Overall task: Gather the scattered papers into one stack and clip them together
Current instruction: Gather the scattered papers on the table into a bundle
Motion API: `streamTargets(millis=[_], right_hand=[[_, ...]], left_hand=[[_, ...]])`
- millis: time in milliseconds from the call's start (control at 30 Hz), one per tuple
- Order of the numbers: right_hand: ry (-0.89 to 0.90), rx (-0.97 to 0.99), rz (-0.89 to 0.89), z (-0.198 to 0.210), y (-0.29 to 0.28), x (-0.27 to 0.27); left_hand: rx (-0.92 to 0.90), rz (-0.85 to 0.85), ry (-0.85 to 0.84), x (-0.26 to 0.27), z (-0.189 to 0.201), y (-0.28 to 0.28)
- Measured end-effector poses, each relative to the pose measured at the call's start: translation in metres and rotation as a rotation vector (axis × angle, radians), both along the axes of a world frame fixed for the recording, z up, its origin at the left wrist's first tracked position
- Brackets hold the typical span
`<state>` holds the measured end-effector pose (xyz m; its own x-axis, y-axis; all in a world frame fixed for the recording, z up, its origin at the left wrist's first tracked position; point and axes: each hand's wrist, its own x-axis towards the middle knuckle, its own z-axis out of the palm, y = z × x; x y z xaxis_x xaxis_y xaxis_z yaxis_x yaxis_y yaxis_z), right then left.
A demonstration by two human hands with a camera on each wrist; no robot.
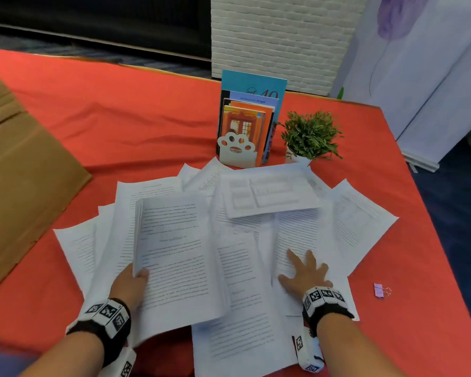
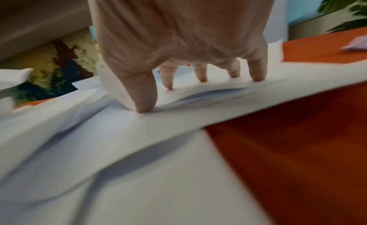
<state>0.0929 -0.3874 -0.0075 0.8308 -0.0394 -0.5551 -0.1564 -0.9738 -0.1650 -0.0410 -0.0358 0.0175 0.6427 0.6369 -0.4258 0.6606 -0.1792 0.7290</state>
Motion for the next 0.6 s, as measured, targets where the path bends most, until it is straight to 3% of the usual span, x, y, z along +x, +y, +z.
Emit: streamTargets(millis=[100,233,367,467,600], right_hand=[[-0.042,0.064,-0.030,0.004,0.014,0.000],[-0.227,0.017,-0.277,0.012,-0.013,0.015],[-0.125,-0.017,-0.422,0.005,-0.049,0.028],[-0.049,-0.006,-0.288,-0.003,-0.046,0.028],[-0.160,0.107,-0.142,-0.010,-0.013,0.017]], left_hand=[[-0.005,0.006,0.003,-0.004,0.002,0.007],[-0.017,0.007,-0.005,-0.007,0.003,0.012],[-0.062,0.042,-0.030,-0.006,0.001,0.013],[-0.118,0.066,-0.044,-0.005,-0.004,0.016],[-0.179,0.086,-0.090,0.000,-0.015,0.022]])
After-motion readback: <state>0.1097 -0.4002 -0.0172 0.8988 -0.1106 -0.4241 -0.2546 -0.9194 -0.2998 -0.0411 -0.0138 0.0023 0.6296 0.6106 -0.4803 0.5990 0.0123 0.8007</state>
